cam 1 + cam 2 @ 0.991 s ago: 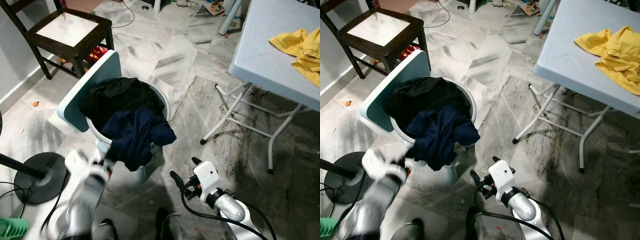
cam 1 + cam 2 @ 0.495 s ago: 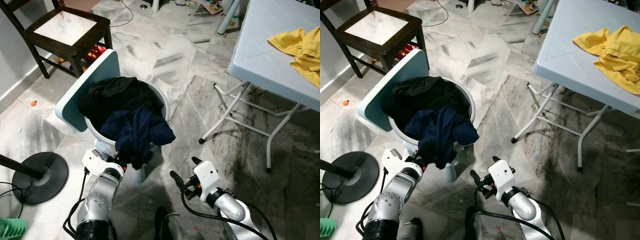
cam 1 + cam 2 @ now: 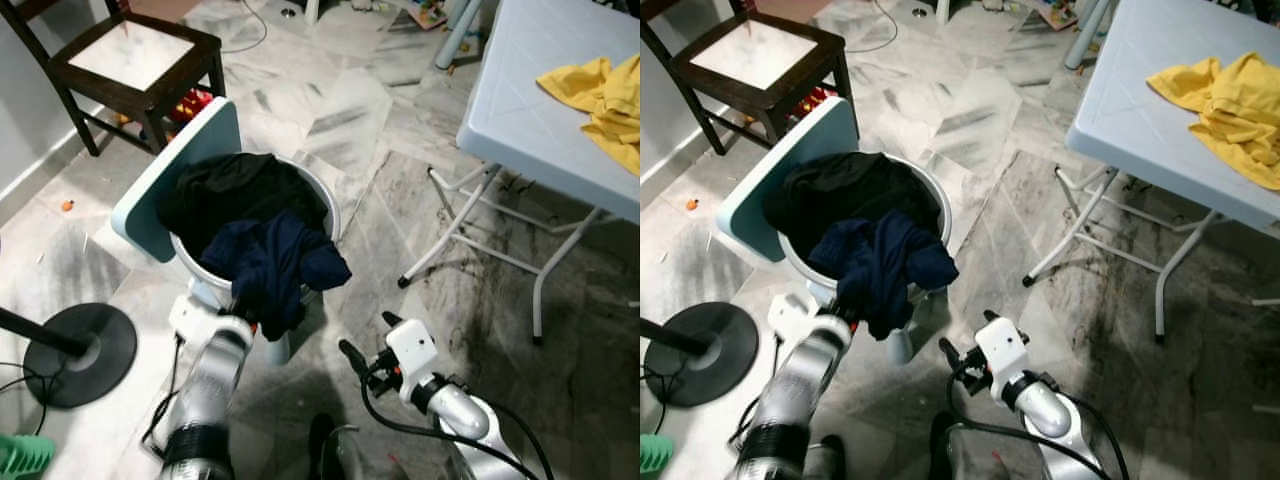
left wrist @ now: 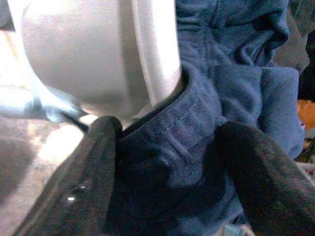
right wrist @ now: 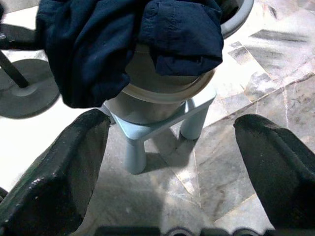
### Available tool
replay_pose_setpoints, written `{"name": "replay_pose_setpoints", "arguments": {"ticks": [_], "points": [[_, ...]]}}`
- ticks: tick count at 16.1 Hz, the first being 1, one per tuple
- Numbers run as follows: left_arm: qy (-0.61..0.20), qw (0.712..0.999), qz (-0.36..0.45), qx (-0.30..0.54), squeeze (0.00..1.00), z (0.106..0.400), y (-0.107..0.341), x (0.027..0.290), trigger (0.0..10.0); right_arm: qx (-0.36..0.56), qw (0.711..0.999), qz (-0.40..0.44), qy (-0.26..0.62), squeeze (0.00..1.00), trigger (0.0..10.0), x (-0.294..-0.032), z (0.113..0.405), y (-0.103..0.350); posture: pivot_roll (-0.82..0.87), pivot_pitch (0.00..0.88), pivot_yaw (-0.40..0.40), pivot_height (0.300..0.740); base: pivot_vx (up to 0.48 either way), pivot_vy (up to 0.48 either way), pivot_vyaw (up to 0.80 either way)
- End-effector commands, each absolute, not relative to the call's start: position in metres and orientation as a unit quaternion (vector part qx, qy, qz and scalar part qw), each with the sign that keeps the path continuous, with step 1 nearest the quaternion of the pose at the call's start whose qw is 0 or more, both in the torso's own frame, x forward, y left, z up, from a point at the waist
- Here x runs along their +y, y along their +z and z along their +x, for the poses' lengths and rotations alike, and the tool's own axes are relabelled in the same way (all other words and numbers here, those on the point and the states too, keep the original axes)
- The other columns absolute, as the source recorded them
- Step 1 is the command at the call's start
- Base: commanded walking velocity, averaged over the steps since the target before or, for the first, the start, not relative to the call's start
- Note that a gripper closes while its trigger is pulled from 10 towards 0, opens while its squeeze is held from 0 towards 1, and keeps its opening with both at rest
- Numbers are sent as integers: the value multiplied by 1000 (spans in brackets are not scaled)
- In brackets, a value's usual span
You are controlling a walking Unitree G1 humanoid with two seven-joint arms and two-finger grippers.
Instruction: Hang hanger
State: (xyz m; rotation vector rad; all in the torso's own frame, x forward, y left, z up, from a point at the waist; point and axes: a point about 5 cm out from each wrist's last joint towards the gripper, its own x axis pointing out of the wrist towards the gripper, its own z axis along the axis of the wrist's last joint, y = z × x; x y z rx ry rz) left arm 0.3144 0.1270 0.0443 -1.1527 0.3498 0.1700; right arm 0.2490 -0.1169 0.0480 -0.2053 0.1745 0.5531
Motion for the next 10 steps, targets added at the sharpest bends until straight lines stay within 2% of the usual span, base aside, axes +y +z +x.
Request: {"name": "replay_pose_setpoints", "arguments": {"ticks": [1, 10], "points": [[87, 814, -547, 178, 0, 310, 33, 123, 0, 103, 951, -105, 273, 0, 10000, -121, 245, 42, -79, 265, -158, 740, 0, 0, 0], [78, 830, -526, 170, 0, 314, 33, 127, 0, 100, 954, -101, 264, 0, 10000, -119, 246, 41, -73, 257, -136, 740, 0, 0, 0]]}}
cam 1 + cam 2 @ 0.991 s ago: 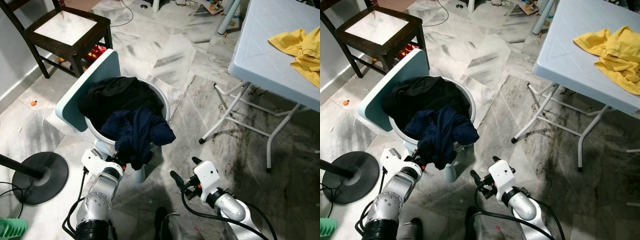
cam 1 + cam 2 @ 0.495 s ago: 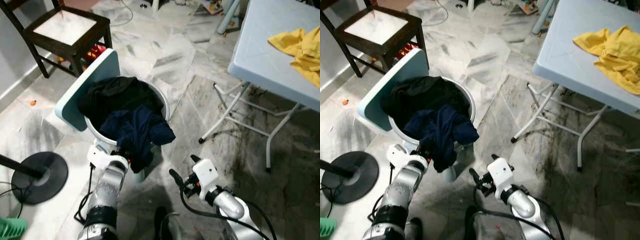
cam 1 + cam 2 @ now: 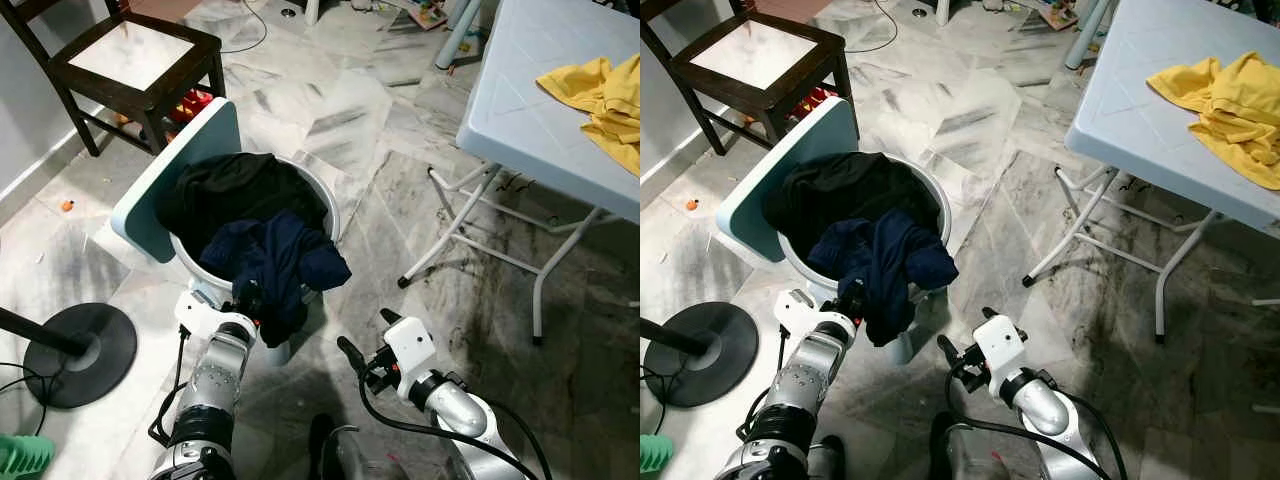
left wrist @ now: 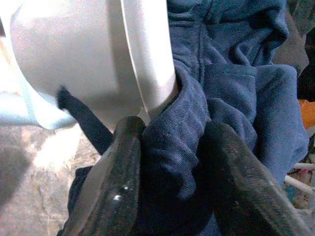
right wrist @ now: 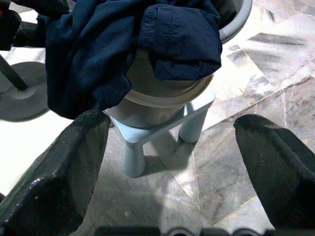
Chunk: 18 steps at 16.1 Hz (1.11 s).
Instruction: Hang hanger
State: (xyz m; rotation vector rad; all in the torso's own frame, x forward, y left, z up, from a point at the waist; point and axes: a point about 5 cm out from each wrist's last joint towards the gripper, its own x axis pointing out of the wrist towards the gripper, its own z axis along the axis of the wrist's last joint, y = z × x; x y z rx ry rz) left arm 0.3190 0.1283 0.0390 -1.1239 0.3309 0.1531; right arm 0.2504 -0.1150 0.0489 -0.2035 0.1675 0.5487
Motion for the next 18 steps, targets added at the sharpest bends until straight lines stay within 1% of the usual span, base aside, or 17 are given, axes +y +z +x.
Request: {"name": "replay_pose_setpoints", "arguments": {"ticks": [1, 2, 4, 5, 7, 9, 10, 11, 12, 13, 14, 15, 16, 18], "points": [[79, 834, -520, 167, 0, 314, 34, 128, 0, 100, 954, -101, 264, 0, 10000, -118, 247, 41, -64, 257, -131, 740, 0, 0, 0], [79, 835, -519, 166, 0, 314, 35, 129, 0, 100, 954, -101, 264, 0, 10000, -118, 247, 41, -60, 257, -130, 740, 0, 0, 0], [81, 852, -484, 180, 0, 312, 36, 131, 0, 99, 954, -100, 265, 0, 10000, -117, 248, 40, -53, 254, -129, 740, 0, 0, 0], [86, 864, -467, 169, 0, 311, 40, 135, 0, 100, 954, -100, 265, 0, 10000, -118, 249, 40, -51, 253, -129, 740, 0, 0, 0], [90, 870, -453, 172, 0, 310, 44, 139, 0, 99, 954, -100, 265, 0, 10000, -118, 249, 39, -48, 252, -129, 740, 0, 0, 0], [83, 901, -400, 145, 0, 310, 56, 146, 0, 99, 954, -101, 265, 0, 10000, -118, 250, 38, -41, 249, -124, 740, 0, 0, 0], [73, 921, -361, 129, 0, 311, 62, 151, 0, 98, 954, -101, 265, 0, 10000, -117, 251, 39, -39, 246, -123, 740, 0, 0, 0], [62, 933, -333, 120, 0, 311, 66, 153, 0, 98, 954, -101, 265, 0, 10000, -117, 252, 39, -39, 246, -122, 740, 0, 0, 0], [19, 963, -249, 102, 0, 313, 74, 156, 0, 96, 954, -100, 264, 0, 10000, -116, 253, 39, -36, 241, -120, 740, 0, 0, 0], [-14, 981, -170, 89, 0, 316, 81, 162, 0, 95, 955, -100, 264, 0, 10000, -116, 254, 39, -34, 239, -120, 740, 0, 0, 0], [-43, 992, -96, 71, 0, 320, 88, 167, 0, 95, 955, -99, 264, 0, 10000, -115, 254, 39, -33, 238, -119, 740, 0, 0, 0], [-75, 996, -17, 48, 0, 324, 97, 170, 0, 94, 955, -98, 263, 0, 10000, -115, 255, 39, -33, 237, -115, 740, 0, 0, 0], [-98, 994, 26, 33, 0, 327, 102, 168, 0, 93, 955, -98, 262, 0, 10000, -115, 255, 39, -32, 236, -111, 740, 0, 0, 0], [-157, 978, 134, -6, 0, 332, 113, 160, 0, 93, 956, -97, 260, 0, 10000, -115, 255, 39, -34, 235, -106, 740, 0, 0, 0]]}}
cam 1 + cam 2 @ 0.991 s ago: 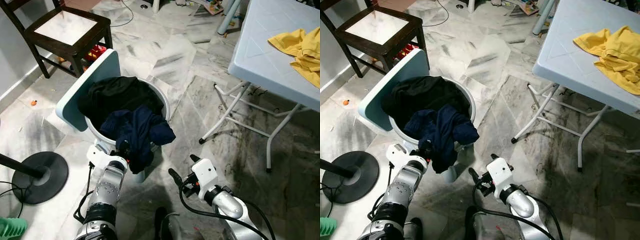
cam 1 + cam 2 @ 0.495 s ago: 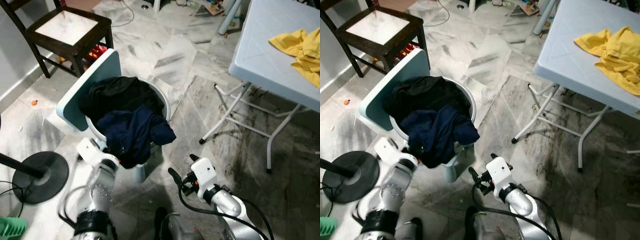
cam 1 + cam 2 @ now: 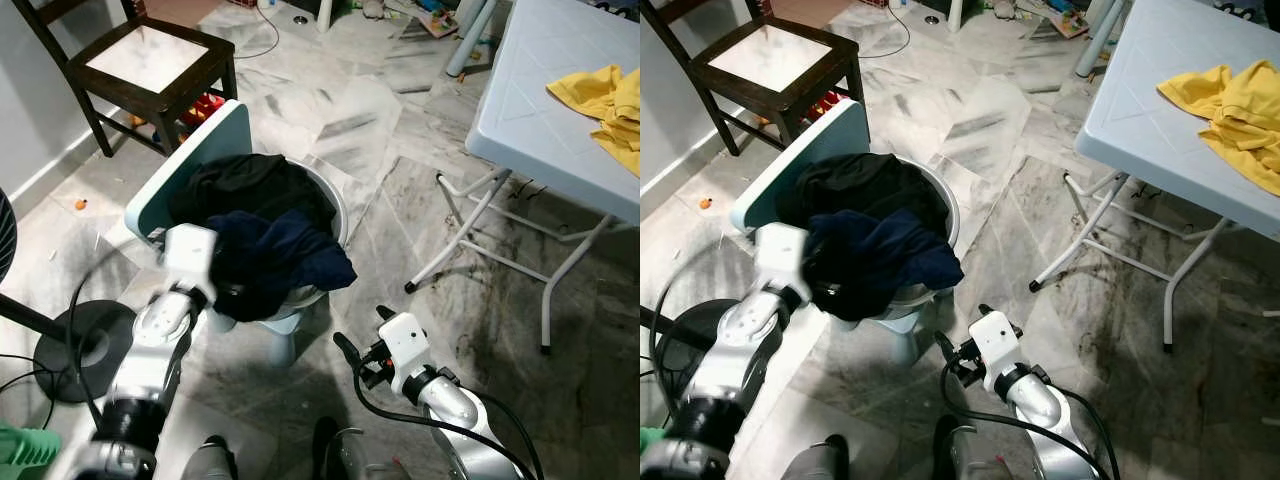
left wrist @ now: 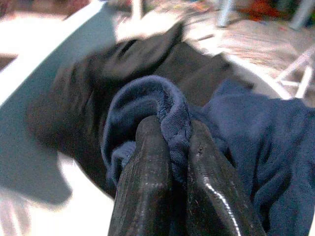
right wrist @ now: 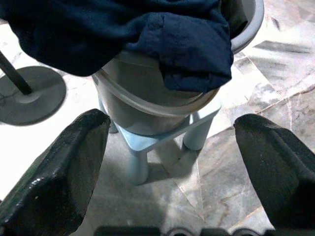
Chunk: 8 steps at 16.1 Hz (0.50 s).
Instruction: Hang hanger
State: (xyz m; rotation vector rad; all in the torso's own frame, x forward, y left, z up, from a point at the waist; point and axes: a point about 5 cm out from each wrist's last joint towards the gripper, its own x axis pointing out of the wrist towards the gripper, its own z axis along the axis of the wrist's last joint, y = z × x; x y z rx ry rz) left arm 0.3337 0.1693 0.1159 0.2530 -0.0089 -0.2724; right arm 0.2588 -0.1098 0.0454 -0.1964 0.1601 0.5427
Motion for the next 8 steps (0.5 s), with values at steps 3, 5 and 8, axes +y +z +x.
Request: {"name": "replay_pose_setpoints", "arguments": {"ticks": [3, 5, 8], "points": [[-291, 915, 274, -53, 0, 326, 114, 127, 0, 91, 958, -95, 256, 0, 10000, -113, 254, 38, -45, 232, -97, 740, 0, 0, 0], [-362, 881, 302, -46, 0, 317, 100, 106, 0, 91, 959, -94, 252, 0, 10000, -114, 252, 37, -54, 234, -97, 740, 0, 0, 0], [-320, 913, 247, -56, 0, 316, 96, 105, 0, 89, 961, -95, 246, 0, 10000, -118, 250, 37, -59, 244, -99, 740, 0, 0, 0]]}}
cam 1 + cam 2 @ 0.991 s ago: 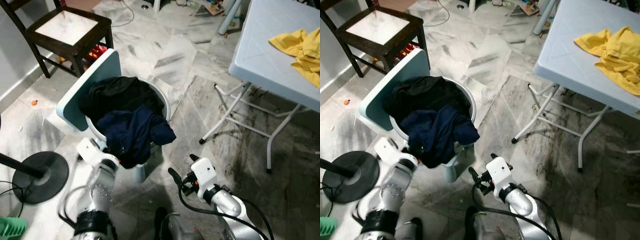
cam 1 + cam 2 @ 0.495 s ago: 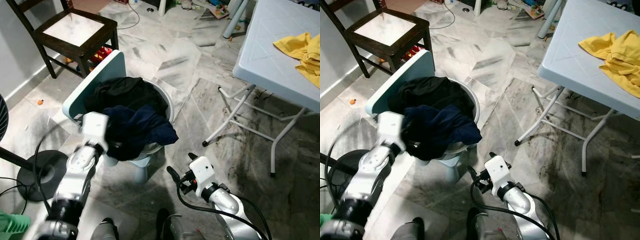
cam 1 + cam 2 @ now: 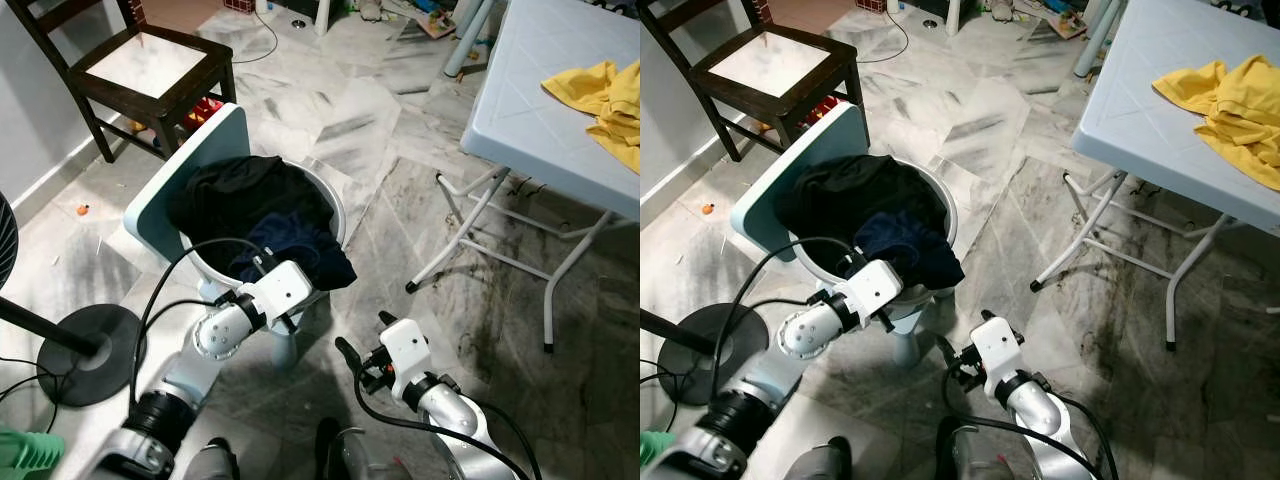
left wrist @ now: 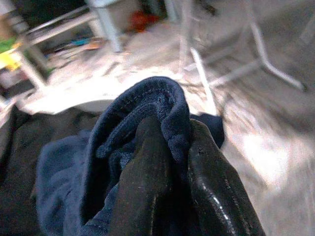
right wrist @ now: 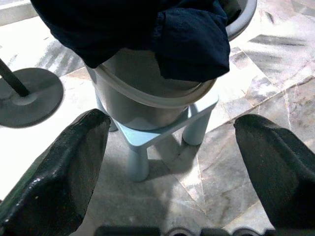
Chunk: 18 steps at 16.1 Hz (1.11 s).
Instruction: Hang hanger
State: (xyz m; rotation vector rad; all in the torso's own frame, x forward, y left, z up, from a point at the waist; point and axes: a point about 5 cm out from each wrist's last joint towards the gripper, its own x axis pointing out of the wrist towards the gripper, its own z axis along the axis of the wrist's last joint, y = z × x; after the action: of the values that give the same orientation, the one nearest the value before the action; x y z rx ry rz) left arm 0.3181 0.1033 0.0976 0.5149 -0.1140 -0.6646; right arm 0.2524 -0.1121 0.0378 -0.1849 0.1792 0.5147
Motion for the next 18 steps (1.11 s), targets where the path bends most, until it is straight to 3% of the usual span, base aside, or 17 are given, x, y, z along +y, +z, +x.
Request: {"name": "replay_pose_setpoints", "arguments": {"ticks": [1, 7, 8, 9, 11, 14, 18], "points": [[-303, 923, 229, -64, 0, 315, 98, 106, 0, 89, 961, -94, 244, 0, 10000, -119, 251, 37, -55, 247, -99, 740, 0, 0, 0], [-295, 927, 229, -43, 0, 302, 80, 112, 0, 87, 961, -90, 248, 0, 10000, -114, 254, 38, -37, 246, -103, 740, 0, 0, 0], [-243, 959, 146, -29, 0, 303, 82, 121, 0, 73, 964, -87, 241, 0, 10000, -115, 255, 43, -45, 242, -99, 740, 0, 0, 0], [-232, 964, 128, -26, 0, 304, 83, 123, 0, 70, 964, -86, 240, 0, 10000, -115, 255, 44, -45, 242, -99, 740, 0, 0, 0], [-111, 994, 4, -1, 0, 296, 81, 153, 0, 27, 986, -44, 161, 0, 10000, -133, 264, 67, -51, 243, -79, 740, 0, 0, 0], [-95, 995, 18, 6, 0, 277, 74, 168, 0, 1, 997, 21, 81, 0, 10000, -148, 269, 83, -55, 240, -53, 740, 0, 0, 0], [-113, 993, 16, 24, 0, 265, 77, 163, 0, 24, 996, 80, 29, 0, 10000, -149, 271, 72, 23, 229, -8, 740, 0, 0, 0]]}}
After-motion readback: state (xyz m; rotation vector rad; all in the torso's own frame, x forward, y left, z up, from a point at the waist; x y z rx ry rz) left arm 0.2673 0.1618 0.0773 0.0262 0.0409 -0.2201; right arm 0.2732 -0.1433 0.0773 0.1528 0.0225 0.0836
